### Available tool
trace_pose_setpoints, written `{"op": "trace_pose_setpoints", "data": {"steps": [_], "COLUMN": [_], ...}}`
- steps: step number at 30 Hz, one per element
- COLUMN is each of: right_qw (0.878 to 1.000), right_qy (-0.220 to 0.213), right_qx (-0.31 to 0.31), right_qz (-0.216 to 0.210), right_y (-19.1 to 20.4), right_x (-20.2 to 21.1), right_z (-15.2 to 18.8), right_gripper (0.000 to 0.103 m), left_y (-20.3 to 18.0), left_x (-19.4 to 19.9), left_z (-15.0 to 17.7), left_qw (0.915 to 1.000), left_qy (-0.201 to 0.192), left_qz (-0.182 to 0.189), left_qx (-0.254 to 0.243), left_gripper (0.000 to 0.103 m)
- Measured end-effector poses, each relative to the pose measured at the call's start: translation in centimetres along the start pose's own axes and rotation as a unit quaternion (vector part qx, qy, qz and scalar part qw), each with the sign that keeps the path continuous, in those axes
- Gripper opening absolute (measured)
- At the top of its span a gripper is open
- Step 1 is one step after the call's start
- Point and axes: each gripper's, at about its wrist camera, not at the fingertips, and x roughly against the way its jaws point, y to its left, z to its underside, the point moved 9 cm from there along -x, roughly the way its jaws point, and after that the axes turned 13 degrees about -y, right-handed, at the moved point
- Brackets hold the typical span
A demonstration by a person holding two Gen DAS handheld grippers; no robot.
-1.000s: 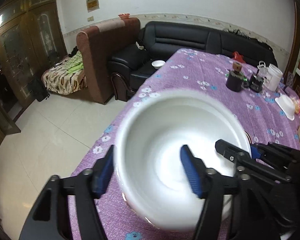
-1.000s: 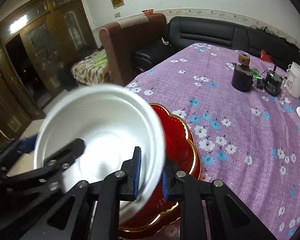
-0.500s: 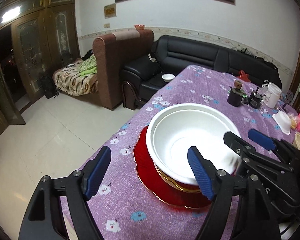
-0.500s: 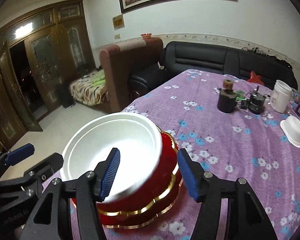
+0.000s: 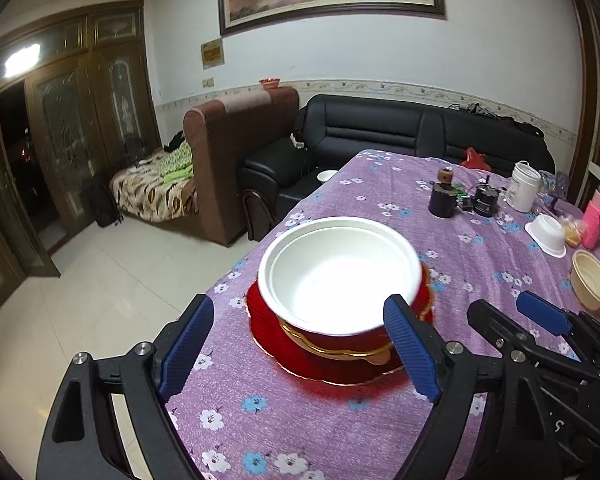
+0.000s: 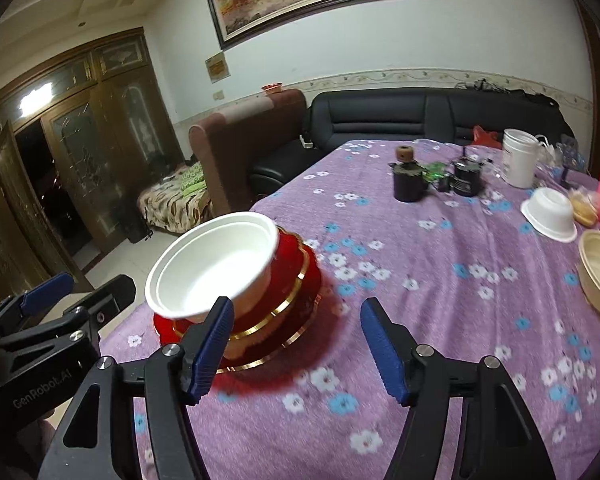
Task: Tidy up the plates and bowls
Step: 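Open the right gripper and withdraw it from the white bowl, then move the right gripper toward the second beige bowl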
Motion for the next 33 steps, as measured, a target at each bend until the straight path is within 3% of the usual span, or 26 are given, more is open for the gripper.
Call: {"op": "trace_pose_setpoints", "data": {"steps": [14,33], "right_qw": [0.998,0.994], "right_qy": [-0.007,-0.004], "right_qx": [-0.055,-0.093], "right_qz": [0.025,0.048], "right_y": [-6.2,-11.5], "right_x": [3.7,4.5], "right_z": [1.1,1.8], "right_gripper": [0.072,0.072], "left_y": [-6.2,-11.5], "left_x": [2.6,2.7], "left_z": [-0.3,0.0], "left_qw": [0.9974,0.9930], "left_qy": [-0.017,-0.011], "left_qz": [0.022,0.060], "left_qx": [-0.067,-0.102], "left_gripper": [0.088,0.089]}}
